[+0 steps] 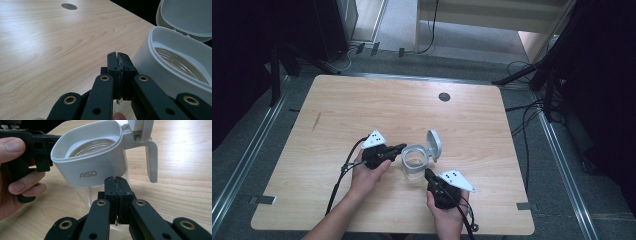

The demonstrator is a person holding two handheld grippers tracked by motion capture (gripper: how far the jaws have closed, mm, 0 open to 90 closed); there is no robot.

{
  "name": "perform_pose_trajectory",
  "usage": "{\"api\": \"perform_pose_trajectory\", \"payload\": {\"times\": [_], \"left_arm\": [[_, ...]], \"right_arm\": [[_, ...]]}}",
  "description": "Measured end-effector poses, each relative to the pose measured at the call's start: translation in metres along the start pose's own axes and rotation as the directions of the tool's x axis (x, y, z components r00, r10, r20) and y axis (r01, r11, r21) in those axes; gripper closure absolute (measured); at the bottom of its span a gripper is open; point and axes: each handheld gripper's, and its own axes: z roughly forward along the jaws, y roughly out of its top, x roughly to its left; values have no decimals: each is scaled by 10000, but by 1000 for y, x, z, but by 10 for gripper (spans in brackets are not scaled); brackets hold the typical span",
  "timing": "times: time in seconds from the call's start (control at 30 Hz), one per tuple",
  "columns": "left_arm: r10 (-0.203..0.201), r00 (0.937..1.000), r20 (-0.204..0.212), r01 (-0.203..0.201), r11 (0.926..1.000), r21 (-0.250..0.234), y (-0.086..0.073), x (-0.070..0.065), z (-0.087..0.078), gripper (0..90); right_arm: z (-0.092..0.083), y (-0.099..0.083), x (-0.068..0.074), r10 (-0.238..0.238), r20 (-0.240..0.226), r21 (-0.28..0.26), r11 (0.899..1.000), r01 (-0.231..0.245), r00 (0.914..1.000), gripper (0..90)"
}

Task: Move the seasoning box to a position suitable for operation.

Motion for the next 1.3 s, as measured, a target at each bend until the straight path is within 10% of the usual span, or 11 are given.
{"api": "perform_pose_trajectory", "payload": {"times": [0.7,1.3], "left_arm": [[215,9997,-123,-216,9998,-42,-12,-29,-19,899],[-110,9994,-331,99,9994,-327,-20,-27,-38,860]], "right_arm": [[5,11,-13,497,540,-107,9987,-492,9973,900],[34,34,-30,-636,-870,381,9970,672,9942,900]]}}
